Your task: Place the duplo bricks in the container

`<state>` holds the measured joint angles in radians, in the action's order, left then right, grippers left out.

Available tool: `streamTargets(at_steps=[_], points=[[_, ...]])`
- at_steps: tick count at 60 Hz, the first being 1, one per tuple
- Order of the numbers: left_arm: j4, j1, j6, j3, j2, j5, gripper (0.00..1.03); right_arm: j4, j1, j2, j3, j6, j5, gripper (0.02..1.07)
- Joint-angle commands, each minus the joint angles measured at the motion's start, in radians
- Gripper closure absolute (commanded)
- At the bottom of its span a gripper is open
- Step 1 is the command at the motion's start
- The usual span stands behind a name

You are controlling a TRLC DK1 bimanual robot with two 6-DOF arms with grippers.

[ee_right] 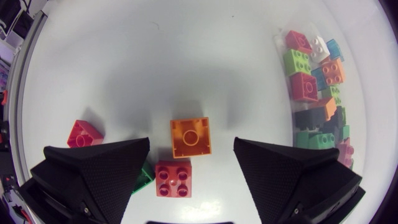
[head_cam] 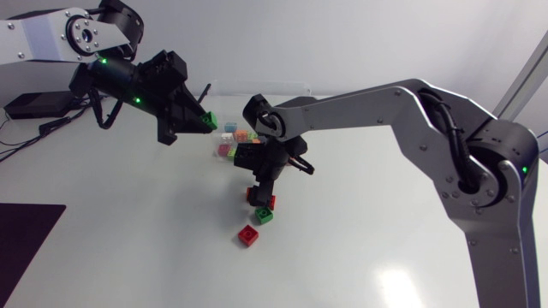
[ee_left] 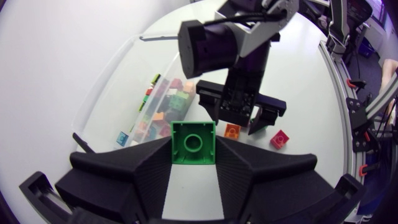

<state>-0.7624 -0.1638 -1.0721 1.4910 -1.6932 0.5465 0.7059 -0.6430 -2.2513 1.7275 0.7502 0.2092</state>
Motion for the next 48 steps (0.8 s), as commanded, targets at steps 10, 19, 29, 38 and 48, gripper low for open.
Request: streamTargets(at_steps=[10,19,29,38,48], points=[[0.121,-0.003,0.162,0.083,-0.048,0.017,0.72,0.046,0.002,-0.063,0.067,0.044,0.004,0.17],[0.198,0.004,0.27,0.147,-0.111,0.017,0.72,0.086,-0.001,-0.093,0.11,0.047,0.006,0.35],[0.25,0.003,0.336,0.193,-0.171,0.017,0.72,0.099,-0.006,-0.102,0.106,0.047,0.013,0.83],[0.318,-0.005,0.423,0.236,-0.227,0.015,0.72,0.102,0.005,-0.044,0.07,0.031,0.03,0.85],[0.377,-0.025,0.523,0.287,-0.293,-0.019,0.71,0.072,0.034,0.081,-0.017,0.003,0.055,0.85]])
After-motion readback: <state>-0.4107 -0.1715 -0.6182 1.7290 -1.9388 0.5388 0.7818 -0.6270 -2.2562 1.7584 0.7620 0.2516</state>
